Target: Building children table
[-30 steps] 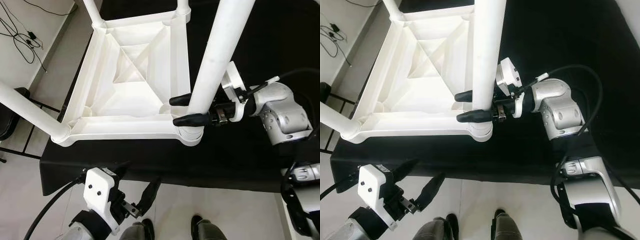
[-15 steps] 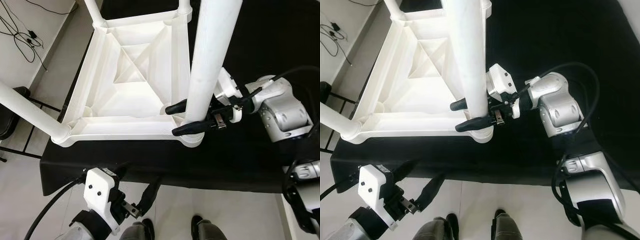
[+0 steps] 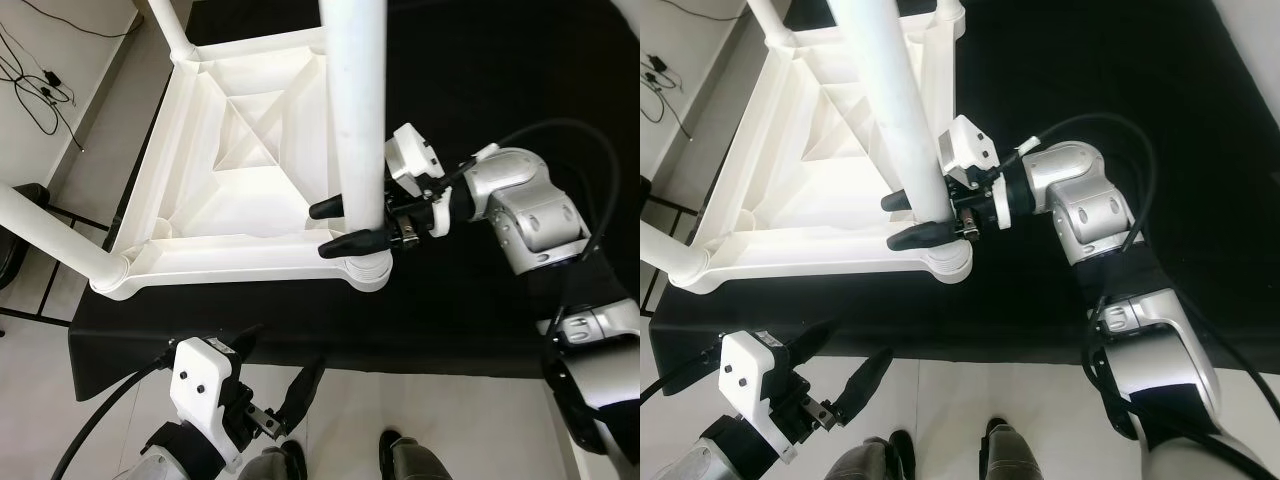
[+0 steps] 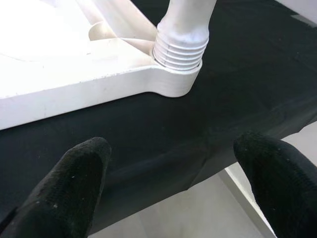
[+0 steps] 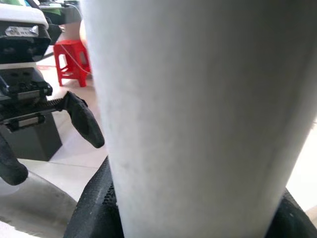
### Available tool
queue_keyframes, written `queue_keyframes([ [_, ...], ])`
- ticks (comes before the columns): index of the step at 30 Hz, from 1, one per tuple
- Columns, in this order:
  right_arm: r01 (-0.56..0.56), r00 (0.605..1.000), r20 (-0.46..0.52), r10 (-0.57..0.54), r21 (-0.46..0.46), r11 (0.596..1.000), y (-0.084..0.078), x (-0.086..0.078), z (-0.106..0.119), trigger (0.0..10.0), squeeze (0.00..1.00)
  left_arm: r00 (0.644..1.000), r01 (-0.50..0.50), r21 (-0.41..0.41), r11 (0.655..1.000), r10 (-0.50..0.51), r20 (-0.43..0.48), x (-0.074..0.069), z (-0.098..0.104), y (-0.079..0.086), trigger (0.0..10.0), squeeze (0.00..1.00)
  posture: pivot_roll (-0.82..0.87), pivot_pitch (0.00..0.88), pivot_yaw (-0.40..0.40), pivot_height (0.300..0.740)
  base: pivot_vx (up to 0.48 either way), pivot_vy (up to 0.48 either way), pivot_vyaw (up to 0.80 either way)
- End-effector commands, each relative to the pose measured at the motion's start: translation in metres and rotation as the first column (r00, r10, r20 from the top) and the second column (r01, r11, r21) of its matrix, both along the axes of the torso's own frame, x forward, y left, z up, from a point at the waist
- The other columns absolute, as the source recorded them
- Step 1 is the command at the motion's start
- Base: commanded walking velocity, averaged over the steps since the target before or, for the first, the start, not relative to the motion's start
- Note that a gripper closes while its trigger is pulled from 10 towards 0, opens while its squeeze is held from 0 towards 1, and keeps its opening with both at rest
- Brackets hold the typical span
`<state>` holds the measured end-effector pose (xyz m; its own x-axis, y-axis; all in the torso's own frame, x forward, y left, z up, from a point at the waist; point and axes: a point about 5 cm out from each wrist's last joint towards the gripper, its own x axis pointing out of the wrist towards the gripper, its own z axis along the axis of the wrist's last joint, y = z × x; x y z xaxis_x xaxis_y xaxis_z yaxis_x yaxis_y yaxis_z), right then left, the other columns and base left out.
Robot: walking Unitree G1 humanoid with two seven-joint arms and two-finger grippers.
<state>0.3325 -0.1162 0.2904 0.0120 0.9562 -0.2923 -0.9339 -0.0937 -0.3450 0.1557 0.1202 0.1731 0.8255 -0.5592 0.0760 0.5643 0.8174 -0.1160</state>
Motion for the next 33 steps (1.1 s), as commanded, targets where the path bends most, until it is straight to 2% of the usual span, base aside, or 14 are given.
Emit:
queue_keyframes([
  [1, -0.038, 0.996, -0.078, 0.032, -0.073, 0.997, 0.003, -0.007, -0.028, 10.0, 0.00, 1.000, -0.005, 0.018, 1.000, 0.006, -0.027, -0.002, -0.005, 0.002, 10.0, 0.00, -0.02, 0.350, 0.122, 0.740, 0.000, 0.000, 0.00],
  [9, -0.022, 0.994, -0.108, 0.014, -0.073, 0.997, 0.002, -0.010, -0.035, 10.0, 0.00, 1.000, -0.007, 0.017, 1.000, 0.007, -0.026, -0.001, -0.005, 0.003, 10.0, 0.00, -0.03, 0.352, 0.125, 0.740, 0.000, 0.000, 0.00],
  [13, 0.083, 0.990, -0.112, -0.089, -0.062, 0.995, -0.002, -0.005, -0.041, 10.0, 0.00, 1.000, -0.007, 0.017, 1.000, 0.007, -0.026, -0.001, -0.005, 0.003, 10.0, 0.00, -0.03, 0.353, 0.126, 0.740, 0.000, 0.000, 0.00],
  [16, 0.222, 0.967, -0.120, -0.226, -0.047, 0.974, -0.006, -0.001, -0.047, 10.0, 0.00, 1.000, -0.005, 0.017, 1.000, 0.005, -0.026, -0.001, -0.005, 0.003, 10.0, 0.00, -0.03, 0.355, 0.127, 0.740, 0.000, 0.000, 0.00],
  [21, 0.346, 0.930, -0.121, -0.347, -0.027, 0.938, -0.010, 0.003, -0.050, 10.0, 0.00, 1.000, -0.004, 0.016, 1.000, 0.004, -0.027, -0.001, -0.005, 0.003, 10.0, 0.00, -0.03, 0.355, 0.126, 0.740, 0.000, 0.000, 0.00],
  [24, 0.541, 0.834, -0.134, -0.535, 0.010, 0.841, -0.018, 0.000, -0.057, 10.0, 0.00, 1.000, -0.005, 0.015, 1.000, 0.006, -0.026, -0.001, -0.005, 0.003, 10.0, 0.00, -0.04, 0.358, 0.120, 0.740, 0.000, 0.000, 0.00],
  [25, 0.541, 0.834, -0.134, -0.535, 0.010, 0.841, -0.018, 0.000, -0.057, 10.0, 0.00, 1.000, -0.005, 0.015, 1.000, 0.006, -0.026, -0.001, -0.005, 0.003, 10.0, 0.00, -0.04, 0.358, 0.120, 0.740, 0.000, 0.000, 0.00],
  [26, 0.672, 0.733, -0.164, -0.660, 0.025, 0.740, -0.021, -0.005, -0.067, 10.0, 0.00, 1.000, -0.005, 0.015, 1.000, 0.005, -0.026, -0.001, -0.005, 0.004, 10.0, 0.00, -0.04, 0.358, 0.112, 0.740, 0.000, 0.000, 0.00],
  [27, 0.672, 0.733, -0.164, -0.660, 0.025, 0.740, -0.021, -0.005, -0.067, 10.0, 0.00, 1.000, -0.005, 0.015, 1.000, 0.005, -0.026, -0.001, -0.005, 0.004, 10.0, 0.00, -0.04, 0.358, 0.112, 0.740, 0.000, 0.000, 0.00],
  [28, 0.713, 0.694, -0.173, -0.699, 0.031, 0.701, -0.023, -0.007, -0.070, 10.0, 0.00, 1.000, -0.005, 0.015, 1.000, 0.005, -0.026, -0.001, -0.005, 0.004, 10.0, 0.00, -0.04, 0.358, 0.112, 0.740, 0.000, 0.000, 0.00],
  [29, 0.969, 0.202, -0.137, -0.970, 0.173, 0.177, -0.041, -0.022, -0.081, 10.0, 0.00, 1.000, -0.004, 0.017, 1.000, 0.005, -0.027, -0.001, -0.006, 0.004, 10.0, 0.00, -0.05, 0.357, 0.099, 0.740, 0.000, 0.000, 0.00],
  [30, 0.978, 0.165, -0.201, -0.966, 0.157, 0.135, -0.028, -0.044, -0.094, 10.0, 0.00, 1.000, -0.004, 0.018, 1.000, 0.004, -0.026, -0.001, -0.006, 0.005, 10.0, 0.00, -0.04, 0.353, 0.097, 0.740, 0.000, 0.000, 0.00],
  [31, 0.978, 0.165, -0.201, -0.966, 0.157, 0.135, -0.028, -0.044, -0.094, 10.0, 0.00, 1.000, -0.004, 0.018, 1.000, 0.004, -0.026, -0.001, -0.006, 0.005, 10.0, 0.00, -0.04, 0.353, 0.097, 0.740, 0.000, 0.000, 0.00],
  [33, 0.955, 0.280, -0.232, -0.932, 0.164, 0.246, 0.002, -0.066, -0.099, 10.0, 0.00, 1.000, -0.005, 0.019, 1.000, 0.005, -0.024, 0.000, -0.006, 0.005, 10.0, 0.00, -0.06, 0.360, 0.119, 0.740, 0.000, 0.000, 0.00],
])
